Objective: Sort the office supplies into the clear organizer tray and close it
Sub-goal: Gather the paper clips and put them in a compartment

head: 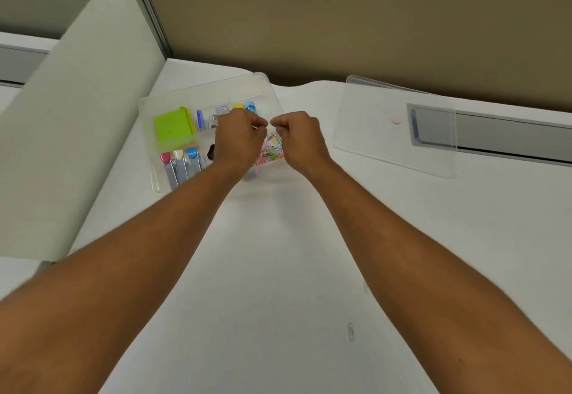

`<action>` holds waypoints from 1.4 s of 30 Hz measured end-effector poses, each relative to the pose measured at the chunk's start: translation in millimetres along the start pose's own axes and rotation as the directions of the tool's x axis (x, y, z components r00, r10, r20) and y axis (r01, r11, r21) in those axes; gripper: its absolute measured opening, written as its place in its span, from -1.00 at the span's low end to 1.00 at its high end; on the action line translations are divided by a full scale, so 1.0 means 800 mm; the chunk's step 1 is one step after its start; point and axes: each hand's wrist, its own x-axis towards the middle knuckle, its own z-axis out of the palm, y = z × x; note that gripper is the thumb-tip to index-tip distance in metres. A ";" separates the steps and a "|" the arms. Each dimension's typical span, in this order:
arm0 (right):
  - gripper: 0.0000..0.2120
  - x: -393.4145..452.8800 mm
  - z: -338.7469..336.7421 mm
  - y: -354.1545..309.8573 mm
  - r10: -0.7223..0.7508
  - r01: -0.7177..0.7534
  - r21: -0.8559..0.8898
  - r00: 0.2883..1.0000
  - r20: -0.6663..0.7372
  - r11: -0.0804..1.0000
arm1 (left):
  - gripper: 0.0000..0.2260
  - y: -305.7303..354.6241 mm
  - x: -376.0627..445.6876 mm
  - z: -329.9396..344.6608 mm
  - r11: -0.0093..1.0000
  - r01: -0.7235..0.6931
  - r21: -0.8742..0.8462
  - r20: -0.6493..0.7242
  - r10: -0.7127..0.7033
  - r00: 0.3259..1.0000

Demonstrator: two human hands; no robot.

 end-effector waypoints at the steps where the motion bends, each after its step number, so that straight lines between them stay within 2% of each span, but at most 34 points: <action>1: -0.73 -0.004 0.000 -0.001 -0.006 0.006 -0.023 1.000 0.004 1.000 | -0.77 -0.003 0.002 0.003 0.999 -0.014 0.047 0.010 0.013 1.000; 3: -0.72 -0.019 -0.004 0.005 -0.009 0.009 -0.014 0.999 -0.032 1.000 | -0.77 -0.005 -0.003 0.006 0.994 -0.046 0.098 0.014 0.045 0.999; 5: -0.72 -0.045 -0.015 0.021 -0.024 0.025 0.012 0.996 -0.085 1.000 | -0.81 -0.004 -0.022 0.005 0.993 -0.087 0.075 0.010 0.087 0.996; 8: -0.73 -0.100 -0.039 0.068 -0.080 0.079 -0.016 0.987 -0.139 0.997 | -0.88 -0.008 -0.080 0.008 0.967 -0.256 0.000 0.036 0.256 0.966; 11: -0.74 -0.167 -0.067 0.137 -0.054 0.030 -0.198 0.992 -0.117 0.980 | -0.85 -0.011 -0.172 0.030 0.887 -0.452 -0.094 0.234 0.461 0.856; 12: -0.72 -0.189 -0.074 0.160 0.016 -0.037 -0.288 0.997 -0.077 0.957 | -0.80 -0.010 -0.209 0.039 0.859 -0.504 -0.092 0.340 0.503 0.795; 14: -0.54 -0.233 -0.082 0.194 0.210 -0.169 -0.440 0.977 0.046 0.882 | -0.63 -0.005 -0.284 0.058 0.816 -0.577 -0.046 0.527 0.510 0.679; 16: -0.38 -0.273 -0.081 0.213 0.264 -0.134 -0.515 0.946 0.188 0.847 | -0.50 -0.003 -0.344 0.078 0.790 -0.613 -0.015 0.618 0.489 0.616; 18: -0.31 -0.305 -0.080 0.221 0.194 -0.016 -0.534 0.941 0.278 0.846 | -0.46 -0.008 -0.381 0.097 0.732 -0.680 0.050 0.643 0.497 0.582; 21: -0.44 -0.334 -0.084 0.225 0.126 0.036 -0.465 0.941 0.314 0.885 | -0.53 -0.018 -0.408 0.114 0.679 -0.723 0.127 0.572 0.545 0.613; 23: -0.50 -0.351 -0.076 0.232 0.071 0.053 -0.401 0.954 0.290 0.914 | -0.62 -0.026 -0.415 0.117 0.698 -0.709 0.100 0.520 0.571 0.635; 27: -0.43 -0.377 -0.060 0.246 -0.051 0.138 -0.424 0.976 0.211 0.895 | -0.69 -0.033 -0.418 0.116 0.750 -0.661 0.027 0.438 0.586 0.682; 30: -0.58 -0.382 -0.064 0.239 -0.180 0.236 -0.449 0.970 0.164 0.862 | -0.70 -0.017 -0.425 0.115 0.817 -0.577 0.009 0.397 0.527 0.751; 32: -0.70 -0.376 -0.067 0.234 -0.187 0.256 -0.503 0.965 0.184 0.825 | -0.62 -0.009 -0.429 0.116 0.794 -0.603 0.078 0.391 0.532 0.751; 36: -0.73 -0.361 -0.068 0.228 -0.172 0.274 -0.539 0.957 0.232 0.797 | -0.53 -0.005 -0.434 0.118 0.769 -0.609 0.195 0.434 0.489 0.757; 38: -0.86 -0.358 -0.072 0.216 -0.169 0.300 -0.512 0.943 0.288 0.805 | -0.57 -0.002 -0.436 0.121 0.780 -0.585 0.223 0.440 0.455 0.774; 40: -0.85 -0.355 -0.072 0.214 -0.164 0.317 -0.503 0.931 0.326 0.804 | -0.67 0.004 -0.435 0.124 0.813 -0.537 0.225 0.401 0.425 0.811; 42: -0.84 -0.353 -0.072 0.212 -0.170 0.306 -0.483 0.937 0.305 0.820 | -0.75 0.007 -0.430 0.128 0.851 -0.473 0.228 0.369 0.374 0.851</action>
